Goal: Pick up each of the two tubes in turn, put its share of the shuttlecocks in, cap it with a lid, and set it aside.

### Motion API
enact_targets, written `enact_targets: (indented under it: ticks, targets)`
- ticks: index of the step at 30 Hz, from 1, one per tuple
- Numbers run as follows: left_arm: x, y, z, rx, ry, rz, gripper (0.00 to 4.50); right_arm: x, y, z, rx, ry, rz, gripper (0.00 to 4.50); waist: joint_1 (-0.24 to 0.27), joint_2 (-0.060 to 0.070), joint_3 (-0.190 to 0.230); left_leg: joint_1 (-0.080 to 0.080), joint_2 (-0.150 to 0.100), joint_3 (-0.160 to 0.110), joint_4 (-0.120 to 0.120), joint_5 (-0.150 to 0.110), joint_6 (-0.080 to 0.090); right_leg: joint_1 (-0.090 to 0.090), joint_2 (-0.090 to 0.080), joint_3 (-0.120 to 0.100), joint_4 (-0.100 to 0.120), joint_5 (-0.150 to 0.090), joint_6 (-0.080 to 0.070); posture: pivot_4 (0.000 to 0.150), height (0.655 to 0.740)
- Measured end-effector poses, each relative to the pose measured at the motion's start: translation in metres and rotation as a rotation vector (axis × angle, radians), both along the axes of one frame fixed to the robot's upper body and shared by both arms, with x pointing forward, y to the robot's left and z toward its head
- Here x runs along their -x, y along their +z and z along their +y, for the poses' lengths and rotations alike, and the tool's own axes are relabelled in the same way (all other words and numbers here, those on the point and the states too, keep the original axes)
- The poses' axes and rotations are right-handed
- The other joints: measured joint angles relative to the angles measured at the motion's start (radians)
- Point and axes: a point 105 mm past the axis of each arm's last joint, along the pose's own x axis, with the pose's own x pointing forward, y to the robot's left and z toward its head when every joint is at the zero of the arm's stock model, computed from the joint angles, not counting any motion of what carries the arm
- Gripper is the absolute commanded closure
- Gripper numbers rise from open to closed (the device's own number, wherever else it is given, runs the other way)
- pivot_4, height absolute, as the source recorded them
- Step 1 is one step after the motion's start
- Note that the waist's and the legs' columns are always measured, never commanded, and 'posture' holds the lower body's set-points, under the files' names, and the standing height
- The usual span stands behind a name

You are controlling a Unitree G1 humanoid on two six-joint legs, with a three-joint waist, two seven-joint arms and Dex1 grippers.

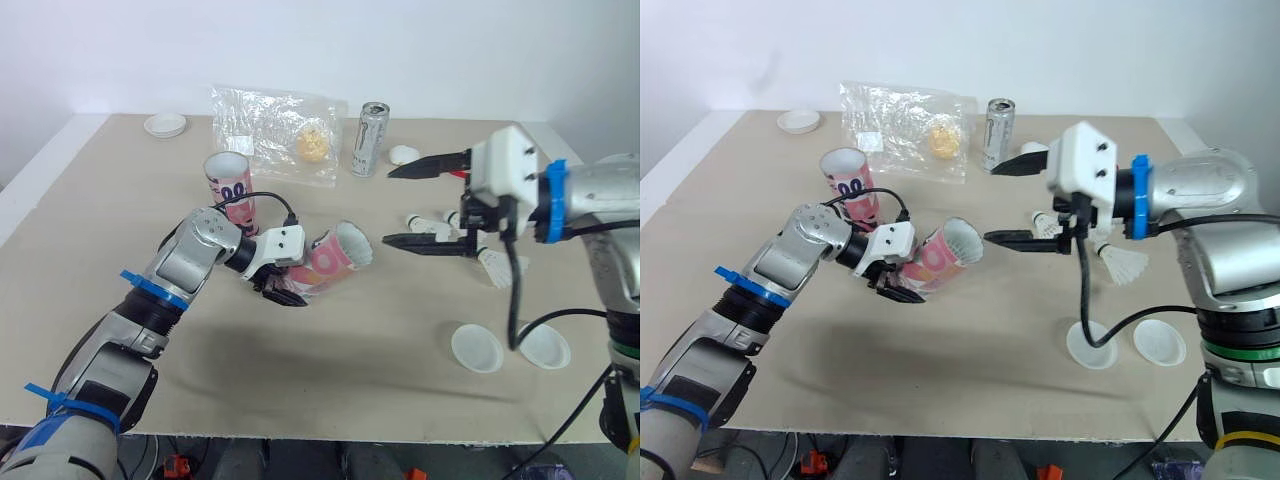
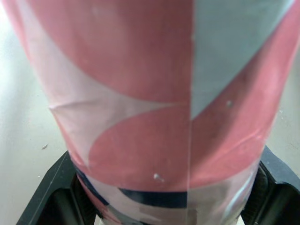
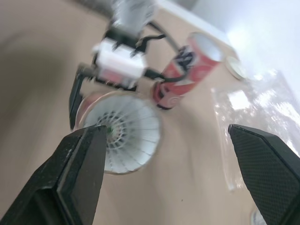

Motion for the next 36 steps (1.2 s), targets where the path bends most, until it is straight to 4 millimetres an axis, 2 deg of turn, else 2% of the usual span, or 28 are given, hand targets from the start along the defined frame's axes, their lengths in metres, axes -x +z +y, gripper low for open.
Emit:
enact_targets:
  ticks: [4, 5, 7, 8, 9, 11, 12, 14, 15, 19, 28, 32, 36]
  targets:
    - [0.000, 0.000, -0.001, 0.000, -0.010, -0.009, 1.24, 0.001, -0.001, 0.002, -0.040, -0.005, 0.040, 0.04, 0.000, 0.000, 0.000, 0.000, 0.000, 0.000, 0.001, 0.000, 0.000, 0.000, 0.000, 0.000, 0.000, 0.000, 0.000, 0.150, 0.7400]
    - [0.000, 0.000, -0.001, -0.002, -0.012, -0.012, 1.24, 0.001, -0.004, 0.005, -0.054, -0.003, 0.048, 0.27, 0.000, 0.000, 0.000, 0.000, 0.000, 0.000, 0.001, 0.000, 0.000, 0.000, 0.000, 0.000, 0.000, 0.000, 0.001, 0.150, 0.7400]
    - [-0.001, 0.000, -0.001, -0.008, -0.015, -0.019, 1.24, -0.001, -0.010, 0.011, -0.070, 0.010, 0.065, 0.98, 0.000, 0.000, 0.000, -0.001, 0.000, 0.000, 0.001, 0.000, 0.000, 0.000, 0.000, 0.000, 0.000, 0.001, 0.001, 0.150, 0.7400]
    - [-0.001, 0.000, -0.001, -0.011, -0.019, -0.025, 1.24, -0.002, -0.012, 0.012, -0.067, 0.011, 0.068, 1.18, 0.000, 0.000, 0.000, -0.001, 0.000, 0.000, 0.001, 0.000, 0.000, 0.000, 0.000, 0.000, 0.000, 0.001, 0.001, 0.150, 0.7400]
    - [-0.001, 0.000, -0.002, -0.012, -0.021, -0.028, 1.24, -0.003, -0.014, 0.013, -0.056, 0.009, 0.067, 1.61, 0.000, 0.000, 0.000, -0.001, 0.000, 0.000, 0.001, 0.000, 0.000, 0.000, 0.000, 0.000, 0.000, 0.000, 0.001, 0.150, 0.7400]
    - [-0.001, 0.001, -0.002, -0.015, -0.024, -0.032, 1.24, -0.006, -0.019, 0.012, -0.029, 0.007, 0.067, 2.69, 0.000, 0.000, 0.000, -0.001, 0.000, 0.001, 0.001, 0.000, 0.000, 0.000, 0.000, 0.000, 0.000, 0.000, 0.001, 0.150, 0.7400]
    - [-0.001, 0.001, -0.002, -0.016, -0.024, -0.031, 1.24, -0.007, -0.022, 0.012, -0.002, 0.008, 0.067, 3.46, 0.000, 0.000, 0.000, -0.001, 0.000, 0.001, 0.001, 0.000, 0.000, 0.000, 0.000, 0.000, 0.000, 0.000, 0.001, 0.150, 0.7400]
    - [-0.001, 0.001, -0.001, -0.017, -0.025, -0.030, 1.24, -0.009, -0.030, 0.012, 0.045, 0.017, 0.073, 3.96, 0.000, 0.000, 0.000, -0.001, 0.000, 0.001, 0.001, 0.000, 0.000, 0.000, 0.000, 0.000, 0.000, 0.000, 0.001, 0.150, 0.7400]
    - [-0.001, 0.001, -0.001, -0.019, -0.028, -0.030, 1.24, -0.010, -0.035, 0.016, 0.103, 0.047, 0.069, 4.36, -0.001, 0.000, 0.000, -0.001, 0.000, 0.001, 0.001, 0.000, 0.000, -0.001, 0.000, 0.000, 0.000, 0.000, 0.001, 0.150, 0.7400]
    - [-0.001, 0.002, -0.003, -0.024, -0.033, -0.028, 1.24, -0.011, -0.039, 0.032, 0.240, 0.141, 0.046, 4.47, -0.001, 0.001, 0.000, -0.001, 0.000, 0.001, 0.002, 0.000, 0.000, 0.000, 0.000, 0.000, 0.000, 0.001, 0.001, 0.150, 0.7400]
    - [-0.002, 0.002, -0.006, -0.018, -0.036, -0.020, 1.24, -0.023, -0.069, 0.058, 0.438, 0.249, 0.097, 4.47, -0.001, 0.001, 0.000, -0.001, 0.000, 0.000, 0.002, 0.000, 0.000, -0.001, 0.000, 0.000, 0.000, 0.000, 0.001, 0.150, 0.7400]
    - [-0.002, 0.002, -0.006, -0.018, -0.036, -0.019, 1.24, -0.027, -0.077, 0.064, 0.480, 0.272, 0.112, 4.47, -0.001, 0.001, 0.000, -0.001, 0.000, 0.000, 0.002, 0.000, 0.000, -0.001, 0.000, 0.000, 0.001, 0.001, 0.001, 0.150, 0.7400]
    - [-0.002, 0.002, -0.005, -0.019, -0.031, -0.018, 1.24, -0.030, -0.079, 0.078, 0.514, 0.308, 0.102, 4.47, -0.002, 0.001, 0.000, -0.001, 0.000, 0.000, 0.002, 0.000, 0.000, -0.001, 0.001, -0.001, 0.002, 0.001, 0.001, 0.150, 0.7400]
